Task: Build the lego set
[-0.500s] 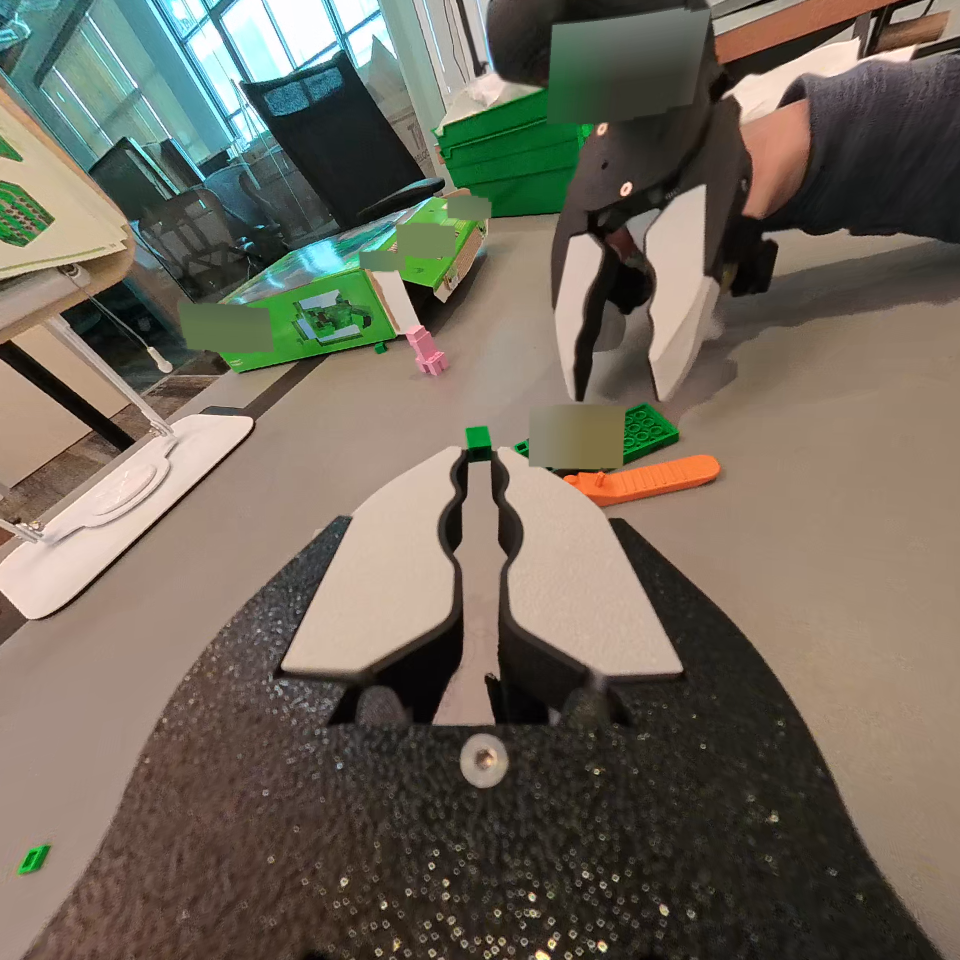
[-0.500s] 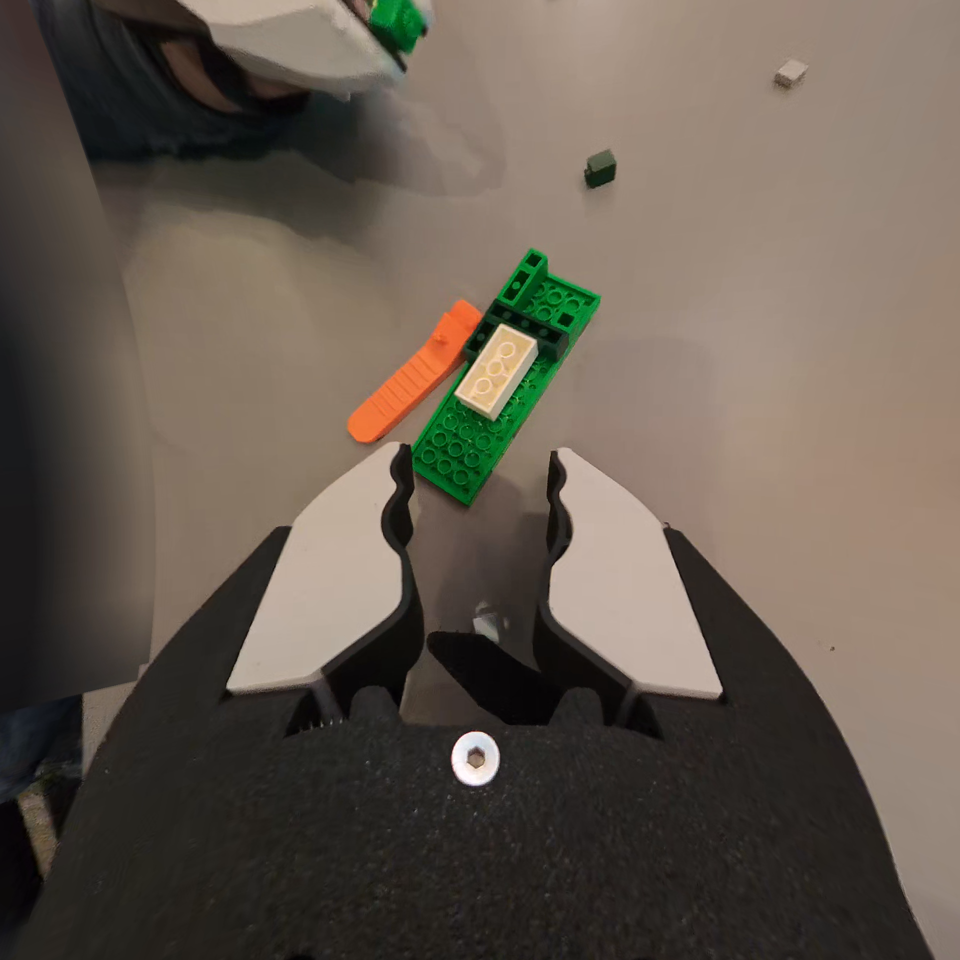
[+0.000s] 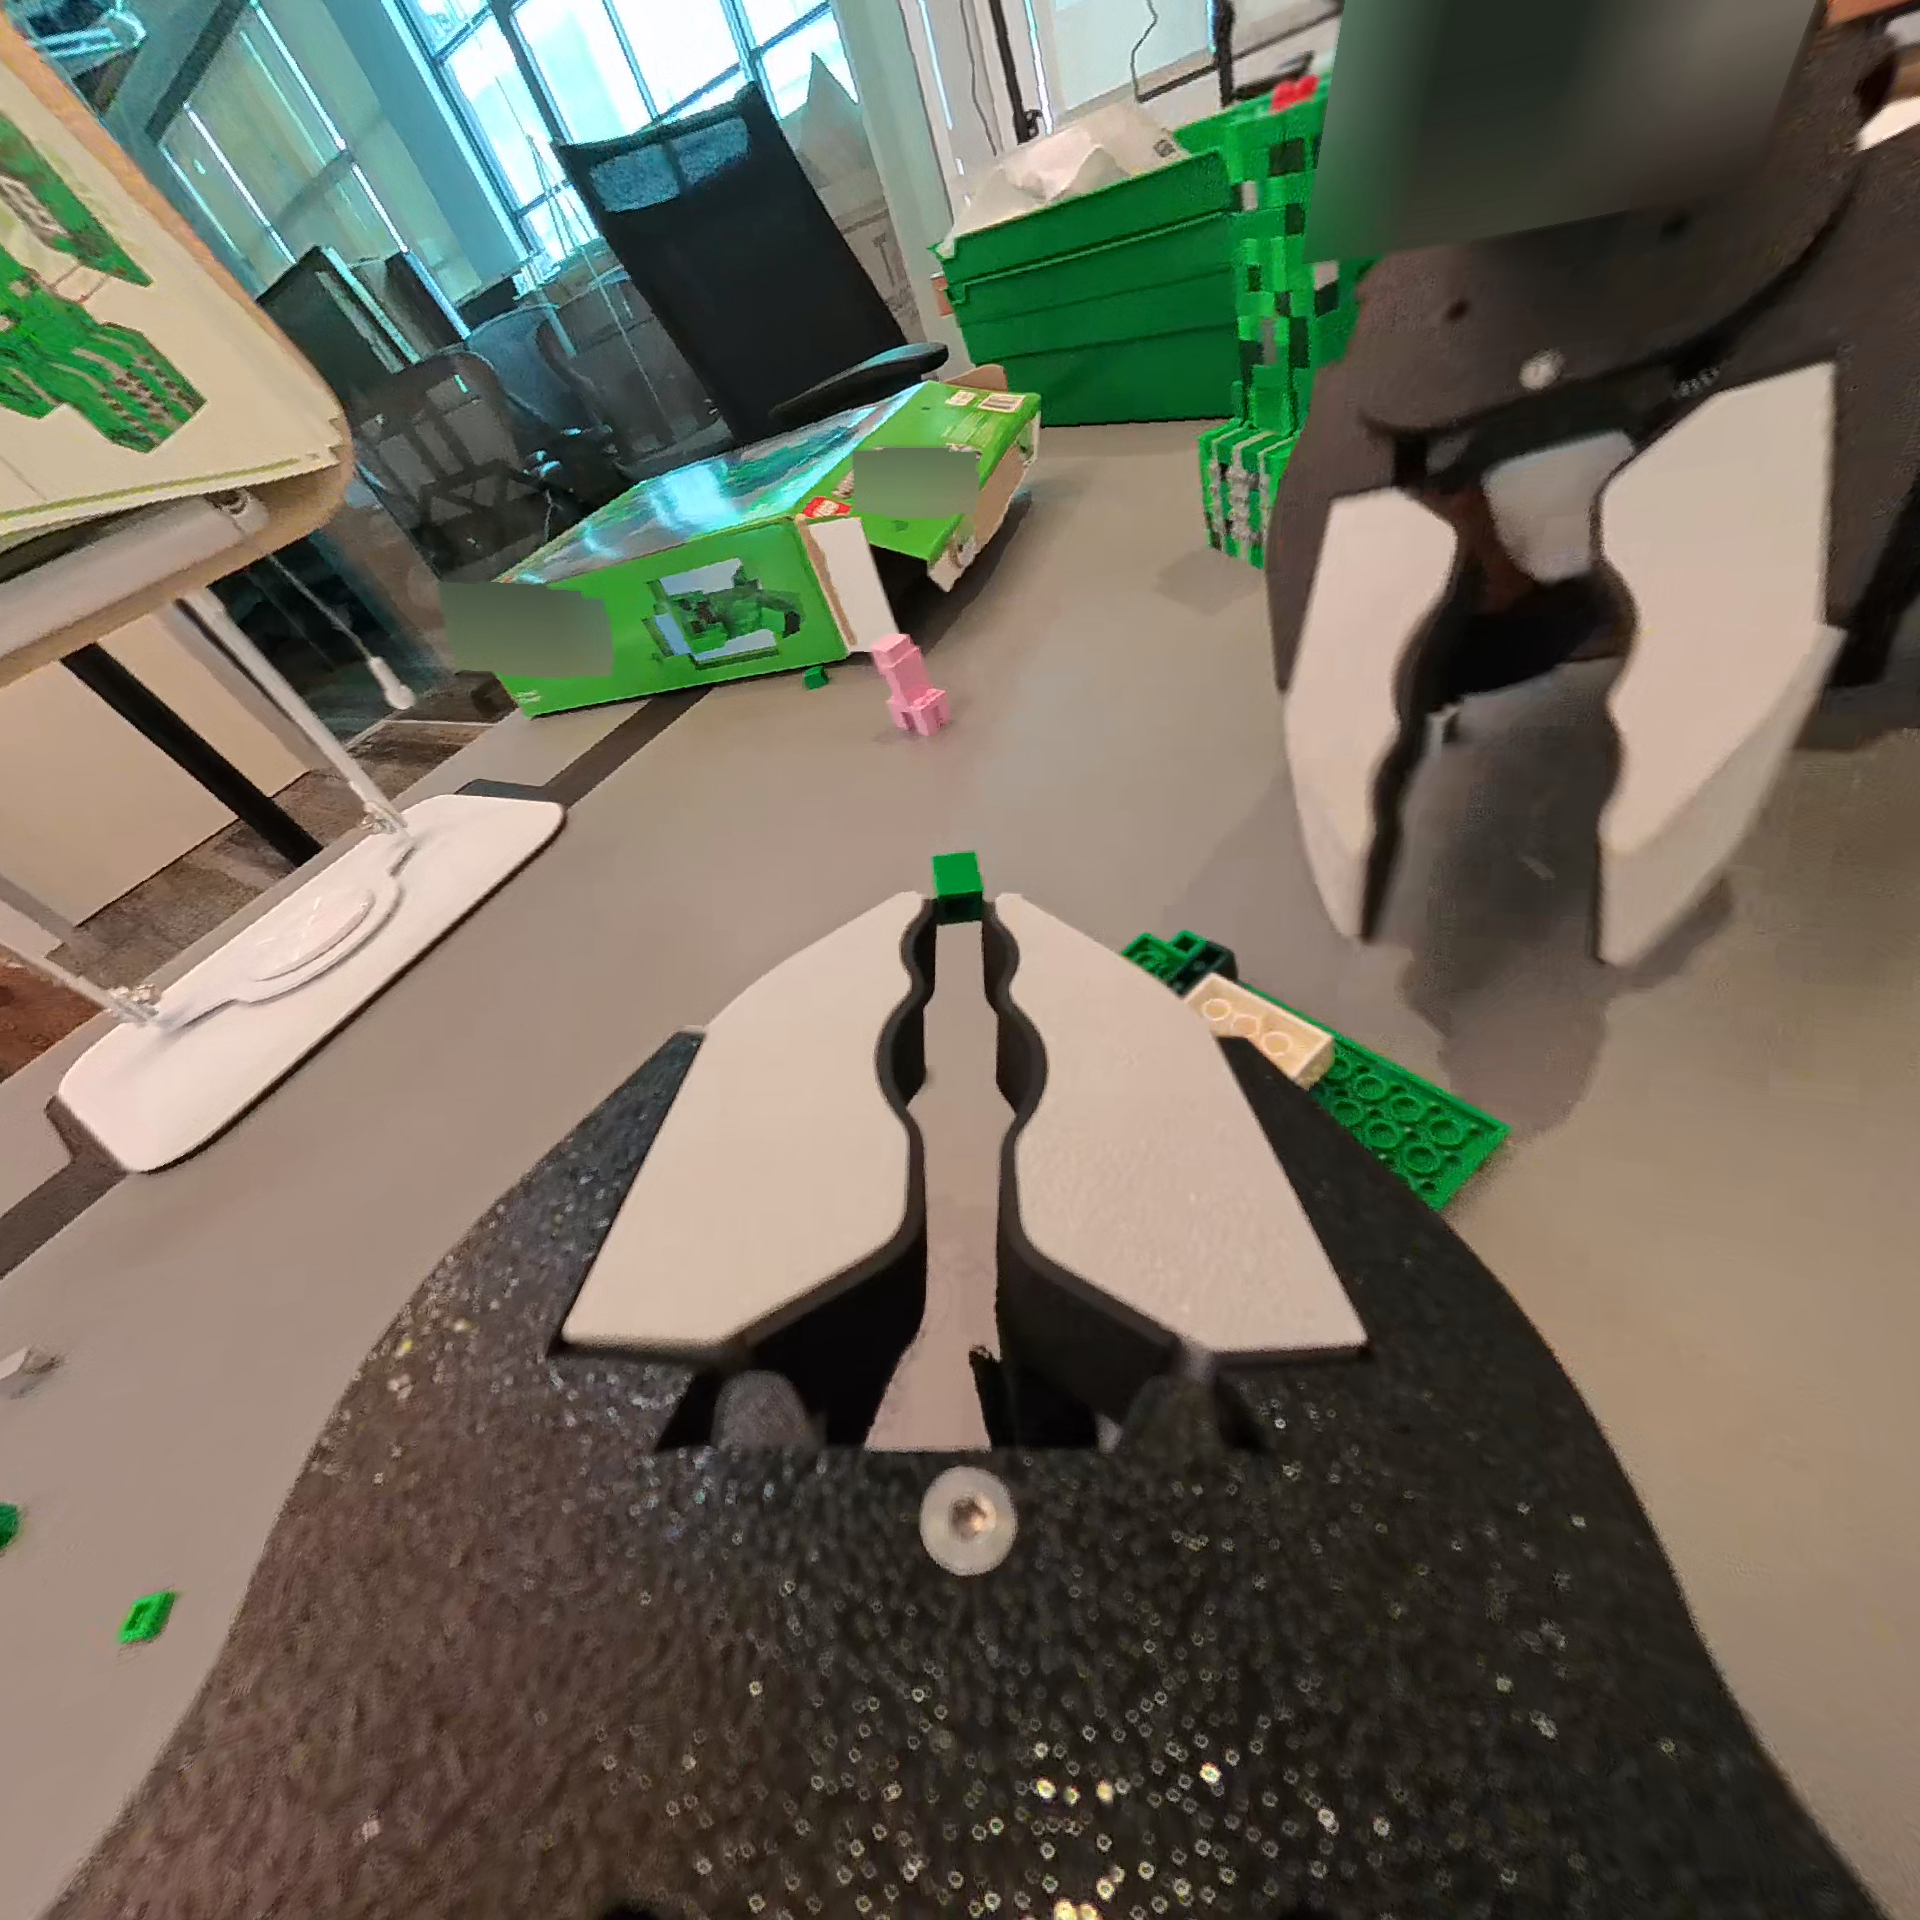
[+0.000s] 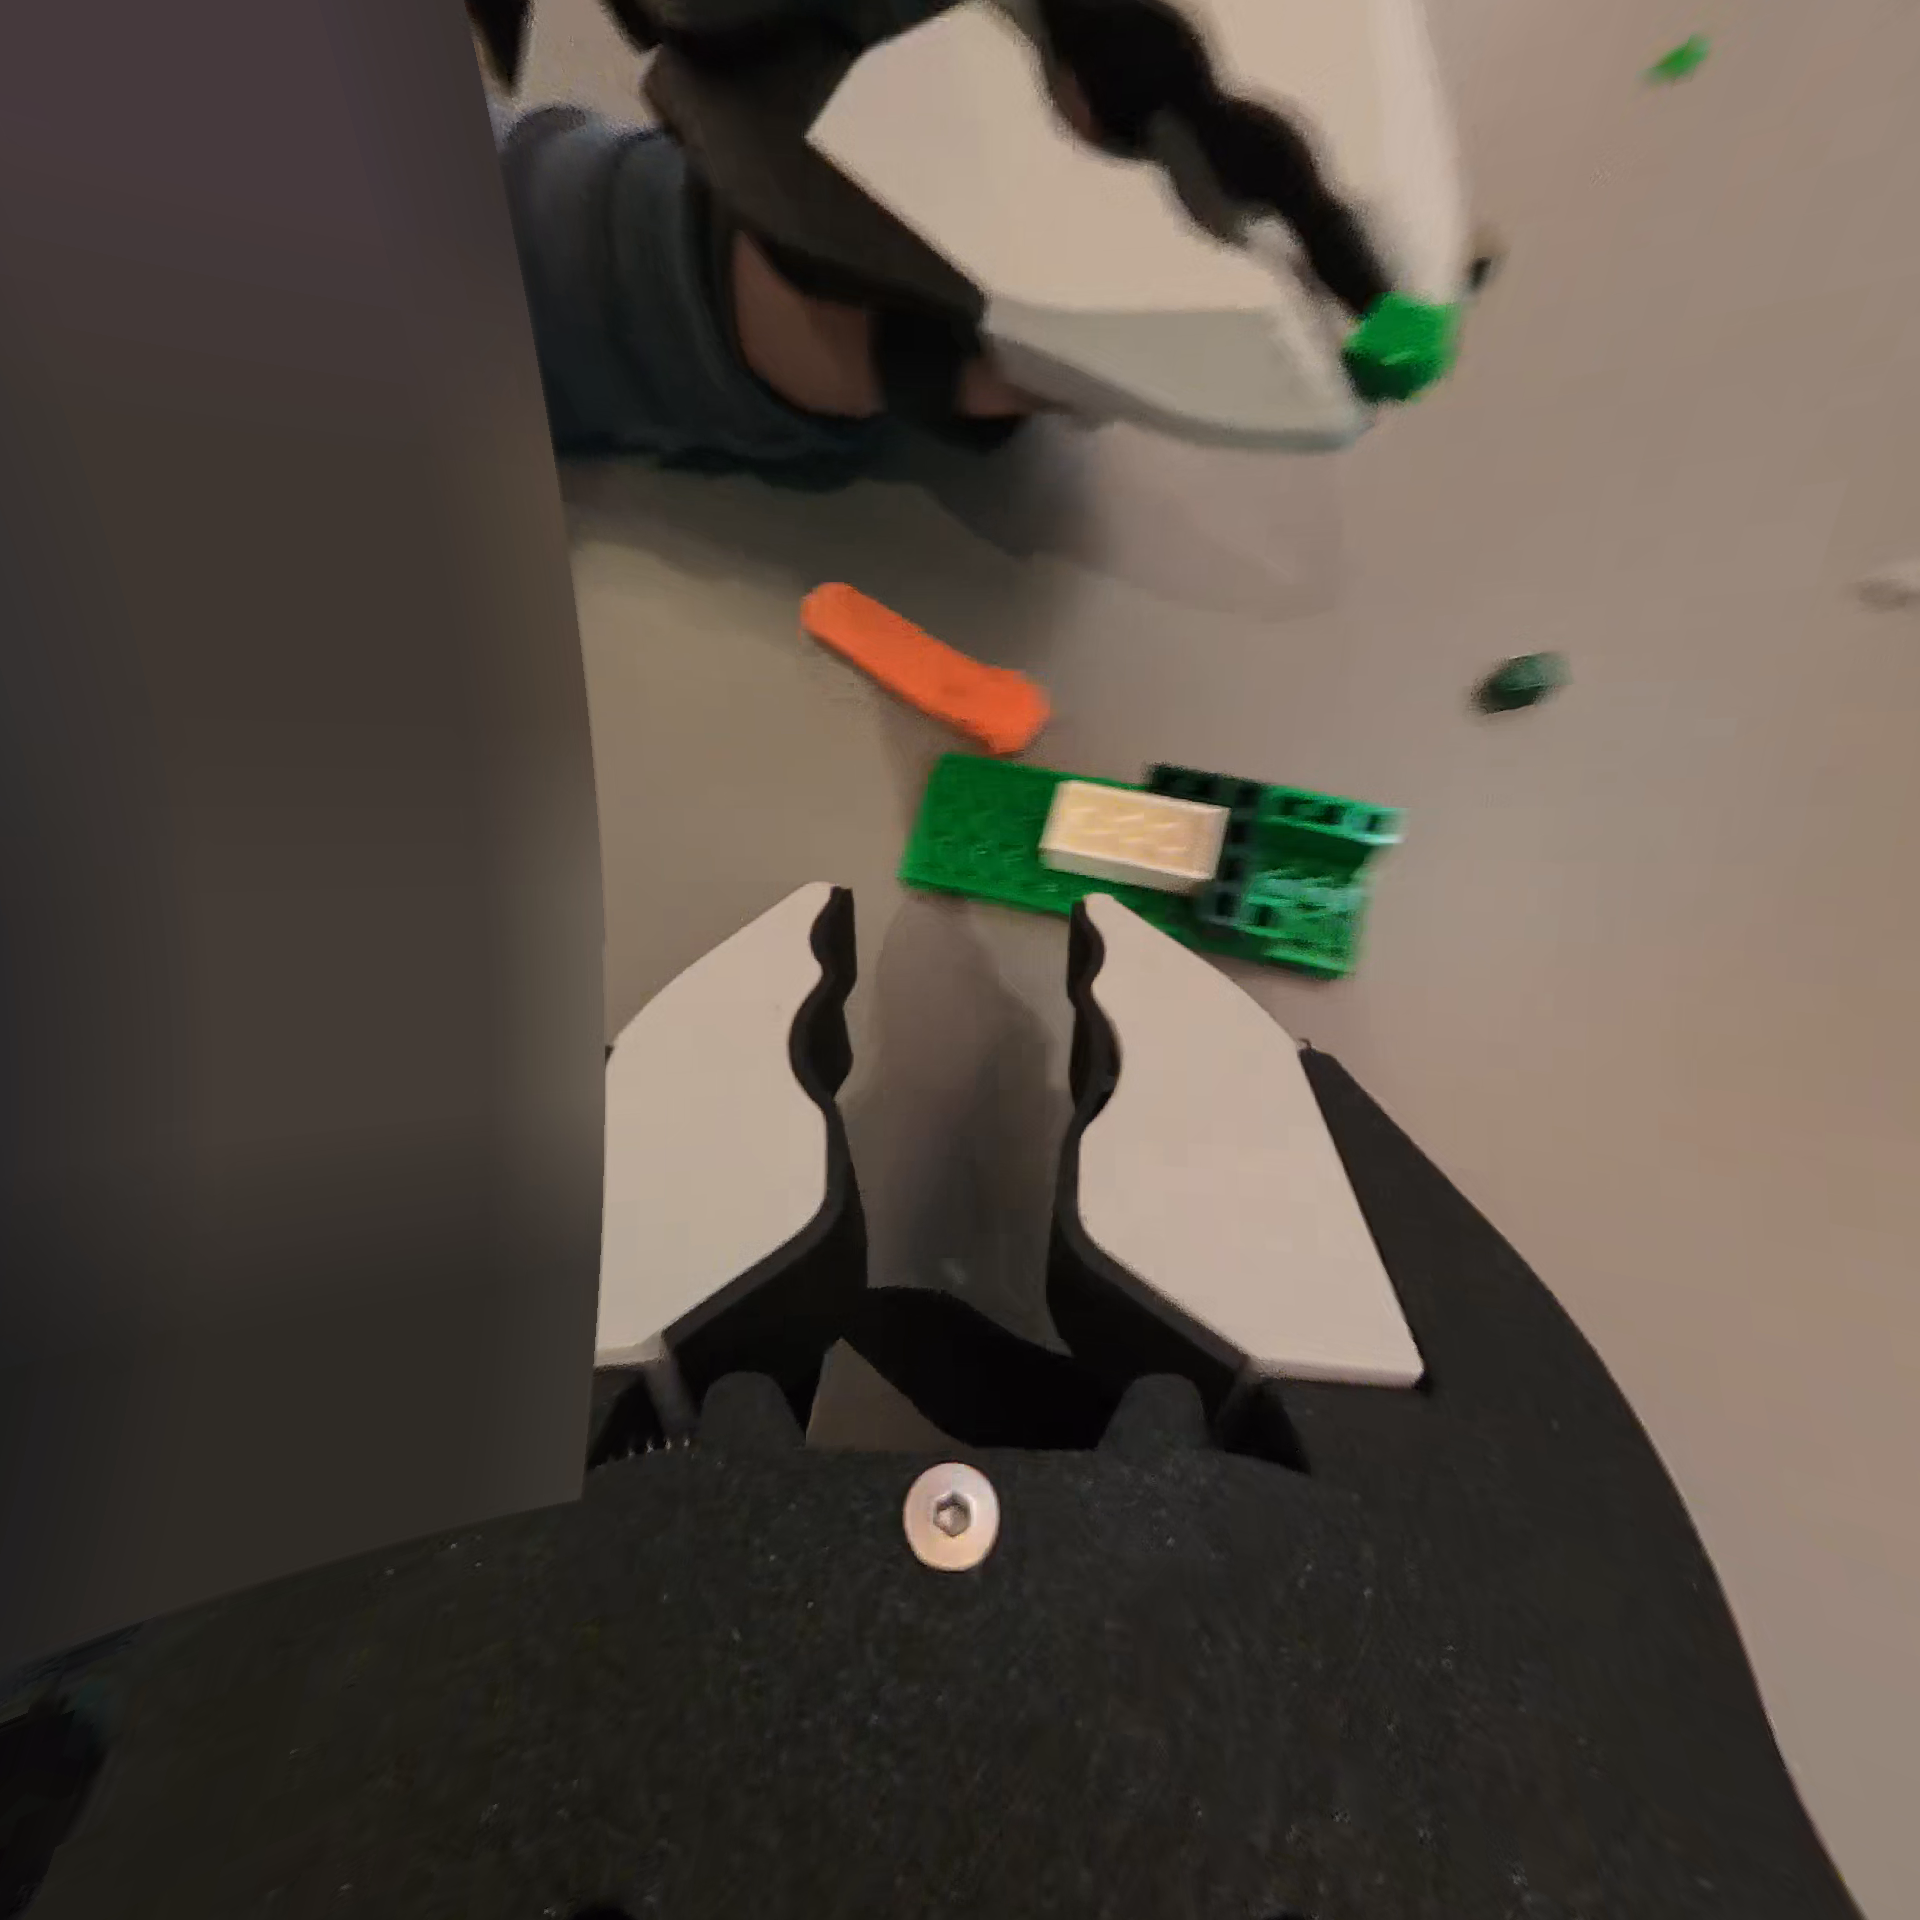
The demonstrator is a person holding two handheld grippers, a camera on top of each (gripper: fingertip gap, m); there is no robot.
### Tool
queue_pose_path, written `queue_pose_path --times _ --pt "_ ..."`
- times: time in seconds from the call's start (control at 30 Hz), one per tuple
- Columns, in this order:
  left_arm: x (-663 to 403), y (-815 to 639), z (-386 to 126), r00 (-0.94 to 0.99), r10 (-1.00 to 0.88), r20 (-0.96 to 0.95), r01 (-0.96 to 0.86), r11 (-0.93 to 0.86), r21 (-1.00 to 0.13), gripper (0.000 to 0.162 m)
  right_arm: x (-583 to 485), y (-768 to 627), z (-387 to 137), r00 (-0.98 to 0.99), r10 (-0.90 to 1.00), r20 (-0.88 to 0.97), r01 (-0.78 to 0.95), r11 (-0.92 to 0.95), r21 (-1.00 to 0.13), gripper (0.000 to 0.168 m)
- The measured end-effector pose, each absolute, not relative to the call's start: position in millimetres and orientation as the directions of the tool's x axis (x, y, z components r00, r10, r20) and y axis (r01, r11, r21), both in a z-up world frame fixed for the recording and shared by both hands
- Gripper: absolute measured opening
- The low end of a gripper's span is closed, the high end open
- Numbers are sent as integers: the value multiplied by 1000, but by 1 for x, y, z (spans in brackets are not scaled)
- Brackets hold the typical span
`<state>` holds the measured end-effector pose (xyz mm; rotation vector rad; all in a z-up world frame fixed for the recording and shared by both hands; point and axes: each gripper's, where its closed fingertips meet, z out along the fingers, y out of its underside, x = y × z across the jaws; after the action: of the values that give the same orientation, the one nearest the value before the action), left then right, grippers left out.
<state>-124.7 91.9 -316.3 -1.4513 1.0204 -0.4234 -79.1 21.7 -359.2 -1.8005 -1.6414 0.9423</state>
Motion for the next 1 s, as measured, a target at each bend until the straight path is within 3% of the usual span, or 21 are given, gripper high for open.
queue_pose_path --times 0.03,0.2,0.47,0.6,0.73,0.83,0.9,1.0 --pt "-127 93 -315 549 -778 -306 -324 139 -936 8 -76 31 -354 36 995 -89 607 -93 -789 46" --pt "-133 95 -310 557 -781 -283 -291 135 -947 7 -65 49 -357 -170 973 157 668 231 -707 58" --pt "-147 105 -313 579 -731 -362 -369 161 -915 8 -96 58 -372 -604 775 189 683 625 -378 55" --pt "-159 112 -311 616 -712 -336 -348 137 -928 7 -98 70 -389 -697 695 174 665 718 -204 51" --pt "-165 116 -310 638 -716 -285 -306 104 -946 7 -95 73 -392 -643 760 93 735 646 -203 42" --pt "-165 116 -311 635 -725 -267 -298 88 -950 8 -87 91 -392 -396 912 104 897 409 -169 42" --pt "-160 113 -314 610 -743 -276 -319 89 -944 8 -81 94 -391 -174 982 79 957 187 -223 42" --pt "-139 95 -318 490 -827 -277 -356 100 -929 7 -72 84 -381 -78 996 50 920 92 -381 57"
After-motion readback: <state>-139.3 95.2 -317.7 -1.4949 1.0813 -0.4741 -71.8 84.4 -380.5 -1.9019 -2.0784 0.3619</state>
